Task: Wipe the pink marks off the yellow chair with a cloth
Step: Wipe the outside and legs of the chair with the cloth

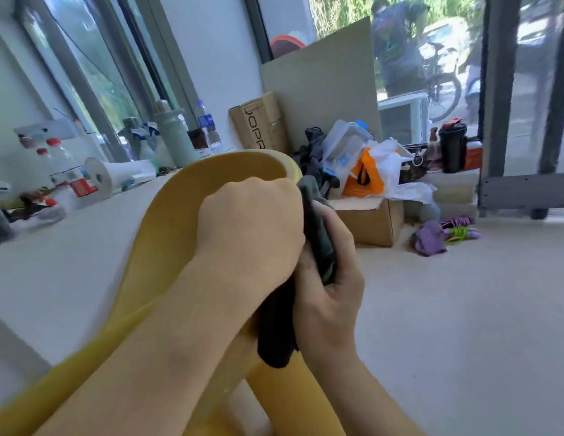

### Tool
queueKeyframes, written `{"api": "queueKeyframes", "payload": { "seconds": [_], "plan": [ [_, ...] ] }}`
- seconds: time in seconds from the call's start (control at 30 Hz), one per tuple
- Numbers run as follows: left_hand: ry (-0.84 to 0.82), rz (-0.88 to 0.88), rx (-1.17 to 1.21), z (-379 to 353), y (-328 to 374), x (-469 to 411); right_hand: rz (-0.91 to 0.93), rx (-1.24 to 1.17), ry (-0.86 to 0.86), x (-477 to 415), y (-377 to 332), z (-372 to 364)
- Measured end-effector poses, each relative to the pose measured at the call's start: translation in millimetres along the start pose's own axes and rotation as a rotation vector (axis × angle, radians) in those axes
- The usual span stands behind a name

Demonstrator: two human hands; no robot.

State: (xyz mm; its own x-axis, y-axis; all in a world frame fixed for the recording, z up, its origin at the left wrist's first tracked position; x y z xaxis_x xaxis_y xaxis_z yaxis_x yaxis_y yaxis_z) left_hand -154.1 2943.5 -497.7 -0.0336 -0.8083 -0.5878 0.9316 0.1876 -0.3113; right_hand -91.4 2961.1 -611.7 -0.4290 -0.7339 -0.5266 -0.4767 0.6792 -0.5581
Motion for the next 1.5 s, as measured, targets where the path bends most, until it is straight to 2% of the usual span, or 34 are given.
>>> {"api": "queueKeyframes", "payload": {
  "seconds": [0.07,0.13,0.17,0.2,0.27,0.37,0.43,0.5,0.57,0.63,0.7,0.77,0.83,0.87,1.0,1.1,1.17,1.27,1.3,1.37,1.43,1.5],
  "plan": [
    [-0.029,-0.016,0.162,1,-8,-1,-0.029,0.192,0.025,4,33,21],
    [-0.162,0.040,0.234,-4,-19,10,-0.296,0.348,0.071,5,78,49],
    [-0.199,0.048,0.218,-3,-18,16,-0.481,0.341,0.080,10,96,57],
    [-0.197,0.017,0.189,0,-13,22,-0.588,0.295,0.090,12,104,57],
    [-0.143,-0.031,0.148,3,-4,23,-0.531,0.188,0.066,4,76,36],
    [-0.163,0.052,0.236,5,2,11,-0.161,0.012,-0.002,-15,-3,-2],
    [-0.191,0.099,0.250,4,5,7,-0.052,0.064,-0.017,-12,-9,1],
    [-0.208,0.132,0.238,3,8,4,-0.181,0.200,0.004,-3,38,29],
    [-0.205,0.139,0.235,-1,14,1,-0.419,0.312,0.048,5,80,59],
    [-0.200,0.133,0.241,-4,22,-8,-0.576,0.263,0.090,3,90,63],
    [-0.189,0.128,0.244,-8,27,-16,-0.512,0.085,0.083,-12,60,43],
    [-0.185,0.093,0.268,-10,30,-22,-0.306,-0.069,0.069,-27,14,26],
    [-0.204,0.072,0.308,-11,31,-24,-0.184,-0.064,0.060,-24,3,23],
    [-0.213,0.075,0.322,-11,30,-24,-0.194,-0.006,0.074,-17,17,30],
    [-0.229,0.086,0.330,-12,29,-19,-0.438,0.271,0.147,26,81,73],
    [-0.219,0.093,0.345,-12,31,-20,-0.582,0.136,0.157,30,76,62],
    [-0.223,0.140,0.393,-13,27,-21,-0.488,-0.046,0.109,4,36,39],
    [-0.213,0.383,0.746,-12,10,-15,-0.250,-0.240,-0.022,-23,-23,9],
    [-0.236,0.426,0.817,-13,9,-12,-0.200,-0.216,-0.028,-22,-26,7],
    [-0.358,0.358,0.772,-17,14,-5,-0.164,-0.081,0.012,-10,-8,16],
    [-0.454,0.323,0.672,-18,12,3,-0.316,0.008,0.090,10,35,40],
    [-0.530,0.343,0.583,-13,1,16,-0.584,0.064,0.192,33,79,64]
  ]
}}
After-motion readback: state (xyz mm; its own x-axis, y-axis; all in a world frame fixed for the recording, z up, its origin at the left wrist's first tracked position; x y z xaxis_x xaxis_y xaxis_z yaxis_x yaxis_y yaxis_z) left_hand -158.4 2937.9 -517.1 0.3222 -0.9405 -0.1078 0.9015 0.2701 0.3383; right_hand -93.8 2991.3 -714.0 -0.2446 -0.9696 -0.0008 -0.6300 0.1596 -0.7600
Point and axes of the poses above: each hand's wrist, its own x-axis away from the middle knuckle, its own z-axis out of the back of the hand, y = z × x, the point moved 9 cm from there along -x, towards the middle knuckle, and after that the axes turned 7 degrees about y, right-handed, at the moved point
